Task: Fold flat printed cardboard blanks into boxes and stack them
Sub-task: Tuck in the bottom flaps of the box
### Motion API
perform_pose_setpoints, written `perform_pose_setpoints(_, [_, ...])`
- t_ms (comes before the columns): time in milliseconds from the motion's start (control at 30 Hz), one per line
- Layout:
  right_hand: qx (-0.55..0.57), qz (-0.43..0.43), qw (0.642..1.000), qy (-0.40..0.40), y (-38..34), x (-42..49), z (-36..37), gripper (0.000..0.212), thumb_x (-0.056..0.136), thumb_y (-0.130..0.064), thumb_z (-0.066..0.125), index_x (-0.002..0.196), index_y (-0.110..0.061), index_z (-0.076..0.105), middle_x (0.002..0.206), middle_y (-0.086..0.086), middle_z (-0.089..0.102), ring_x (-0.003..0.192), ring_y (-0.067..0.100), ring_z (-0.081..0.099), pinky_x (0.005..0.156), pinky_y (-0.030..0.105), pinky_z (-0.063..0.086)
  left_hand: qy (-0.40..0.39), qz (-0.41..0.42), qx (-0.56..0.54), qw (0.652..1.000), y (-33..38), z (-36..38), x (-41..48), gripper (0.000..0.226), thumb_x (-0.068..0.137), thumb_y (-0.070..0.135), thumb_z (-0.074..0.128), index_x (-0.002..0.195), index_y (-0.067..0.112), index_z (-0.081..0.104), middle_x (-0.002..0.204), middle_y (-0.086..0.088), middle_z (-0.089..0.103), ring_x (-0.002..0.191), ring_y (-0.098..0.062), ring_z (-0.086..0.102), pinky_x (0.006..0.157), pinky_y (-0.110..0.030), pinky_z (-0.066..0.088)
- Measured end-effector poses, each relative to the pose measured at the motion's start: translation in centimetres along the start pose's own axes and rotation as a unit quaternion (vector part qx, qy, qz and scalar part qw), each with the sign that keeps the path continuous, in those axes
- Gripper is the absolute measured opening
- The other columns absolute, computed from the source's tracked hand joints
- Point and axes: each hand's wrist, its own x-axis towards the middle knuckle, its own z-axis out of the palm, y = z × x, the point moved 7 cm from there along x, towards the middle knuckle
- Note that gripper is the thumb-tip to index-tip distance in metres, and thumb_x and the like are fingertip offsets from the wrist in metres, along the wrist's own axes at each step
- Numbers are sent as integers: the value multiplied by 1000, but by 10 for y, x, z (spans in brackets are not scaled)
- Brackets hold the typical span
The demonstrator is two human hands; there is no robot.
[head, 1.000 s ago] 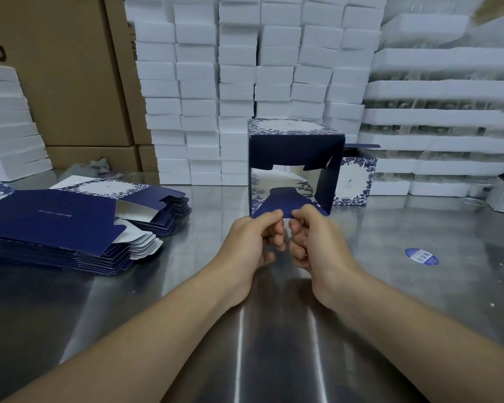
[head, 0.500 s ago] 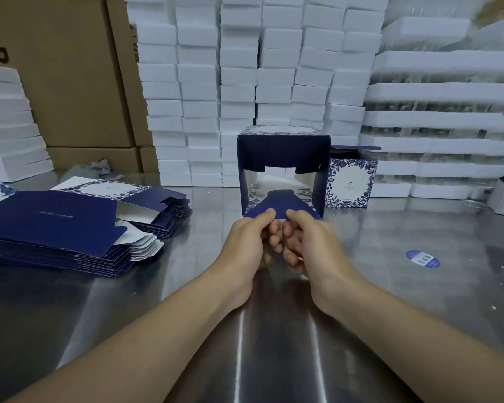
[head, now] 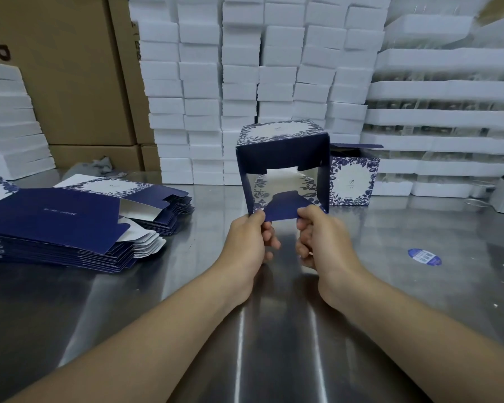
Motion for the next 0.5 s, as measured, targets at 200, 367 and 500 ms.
perform_pose_setpoints(200, [20,-1,999,33,2,5,-7,35,103,-19,48,69,-15,53,45,-6,33,38,10,31,35,19,24,15,-25,-22,999,-2,-6,1,40,110,36,51,74,18,51,54,5,44,55,-14,50,52,-26,39])
perform_pose_setpoints(367, [15,-2,999,28,0,6,-8,33,100,-21,53,68,-14,56,45,-5,32,39,13,32,37,17,24,27,-28,-61,997,-1,-11,1,44,107,30,59,66,20,46,55,4,39,51,-10,47,52,-23,37])
perform_pose_setpoints(500, [8,-24,1000,15,-2,5,-5,35,102,-32,59,72,-13,60,45,-5,34,40,12,34,36,17,28,52,-27,-89,994,-1,-17,2,41,105,27,60,66,19,48,53,5,42,48,-8,48,52,-23,39])
